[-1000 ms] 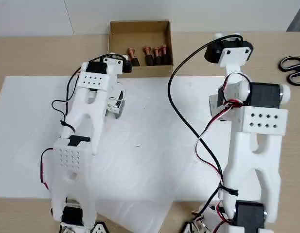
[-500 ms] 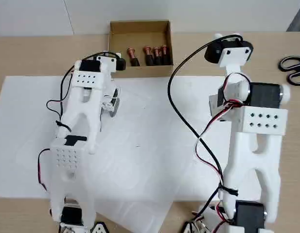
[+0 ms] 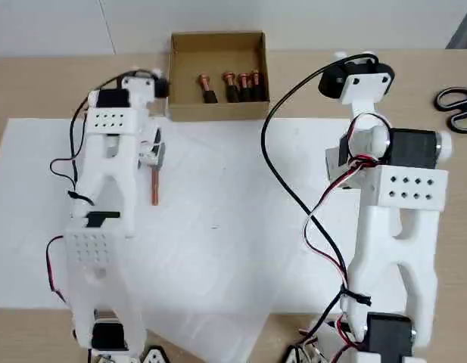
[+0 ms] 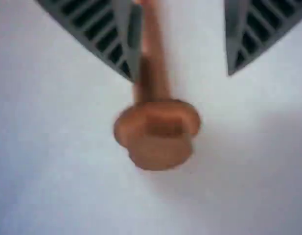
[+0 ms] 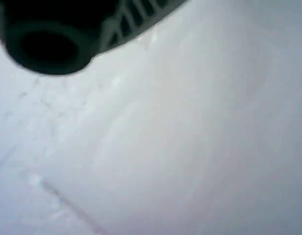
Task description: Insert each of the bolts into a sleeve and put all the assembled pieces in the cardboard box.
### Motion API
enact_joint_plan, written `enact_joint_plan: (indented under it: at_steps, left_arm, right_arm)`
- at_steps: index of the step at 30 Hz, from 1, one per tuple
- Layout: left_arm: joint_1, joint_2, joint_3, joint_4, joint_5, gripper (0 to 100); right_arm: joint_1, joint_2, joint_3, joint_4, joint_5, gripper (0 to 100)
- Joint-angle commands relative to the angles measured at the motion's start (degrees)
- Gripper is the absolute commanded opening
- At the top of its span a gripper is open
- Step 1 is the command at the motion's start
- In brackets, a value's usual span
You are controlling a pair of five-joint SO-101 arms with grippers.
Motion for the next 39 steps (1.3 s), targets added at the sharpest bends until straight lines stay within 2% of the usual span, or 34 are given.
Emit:
enact_joint_plan:
  at_steps: [1, 16, 22, 27, 31, 36, 39]
  left_arm:
    - [-1.0, 1.8, -1.4, -2.3, -0.1, 11]
    - [-0.5, 3.9, -2.5, -4.9, 0.9, 11]
    - [0.0, 3.9, -2.7, -5.2, 1.7, 0]
    - [0.8, 5.5, -2.6, -5.8, 2.5, 1]
    - [2.4, 4.9, -5.1, -3.0, 3.2, 1]
    - [4.6, 0.0, -14.6, 4.1, 3.3, 1]
    - [4.7, -3.6, -15.3, 4.3, 3.3, 1]
  right_arm:
    - [0.0, -2.1, -0.4, 0.0, -0.9, 0.6]
    - [0.0, -2.1, -0.4, 0.0, -0.9, 0.6]
    - [0.0, -2.1, -0.4, 0.0, -0.9, 0.6]
    - [-0.4, -2.1, -0.4, 0.0, -0.9, 0.6]
    - [-1.1, -2.4, -0.4, 0.0, -0.8, 0.6]
    - [-1.7, -2.7, -1.0, 0.0, -0.8, 0.9]
    - [-3.4, -2.7, -2.0, 0.4, -0.8, 0.8]
